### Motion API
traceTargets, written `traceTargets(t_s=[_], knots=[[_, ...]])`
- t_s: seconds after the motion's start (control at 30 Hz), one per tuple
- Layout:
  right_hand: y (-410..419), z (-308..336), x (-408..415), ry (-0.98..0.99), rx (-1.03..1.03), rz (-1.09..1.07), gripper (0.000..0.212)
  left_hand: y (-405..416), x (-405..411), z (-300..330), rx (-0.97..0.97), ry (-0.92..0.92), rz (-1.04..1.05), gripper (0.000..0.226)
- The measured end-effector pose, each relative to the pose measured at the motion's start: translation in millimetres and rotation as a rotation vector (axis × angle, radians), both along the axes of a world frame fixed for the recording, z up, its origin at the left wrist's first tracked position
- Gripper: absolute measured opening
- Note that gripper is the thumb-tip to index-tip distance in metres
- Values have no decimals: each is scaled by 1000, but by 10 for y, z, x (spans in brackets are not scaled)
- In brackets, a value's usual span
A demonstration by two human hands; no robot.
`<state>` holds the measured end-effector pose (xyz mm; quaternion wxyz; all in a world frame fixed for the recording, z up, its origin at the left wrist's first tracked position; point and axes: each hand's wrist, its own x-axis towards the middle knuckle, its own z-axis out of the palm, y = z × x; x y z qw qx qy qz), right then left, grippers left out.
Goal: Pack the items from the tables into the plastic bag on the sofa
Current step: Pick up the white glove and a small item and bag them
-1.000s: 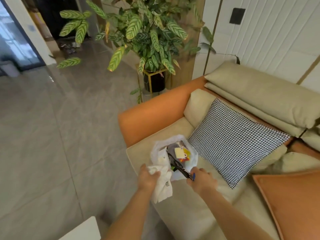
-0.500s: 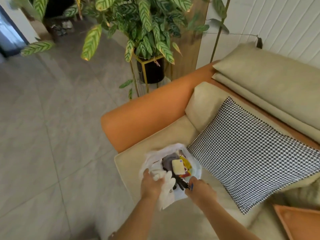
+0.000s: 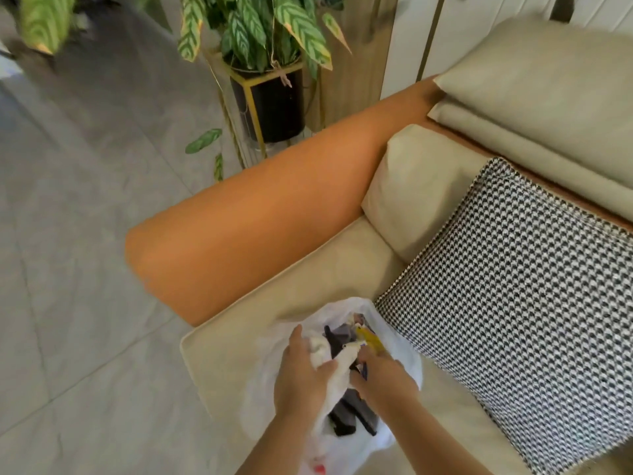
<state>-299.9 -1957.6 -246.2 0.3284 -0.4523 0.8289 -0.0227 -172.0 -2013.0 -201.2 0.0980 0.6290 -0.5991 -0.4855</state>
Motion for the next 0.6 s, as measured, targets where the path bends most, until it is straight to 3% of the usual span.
traceTargets(t_s=[0.23, 0.6], knots=[[179, -242, 52, -154, -164, -33, 50, 7, 108, -218, -107, -65, -142, 89], [374, -443, -78, 222, -166, -253, 48, -207, 214, -570, -366, -489, -397, 69]])
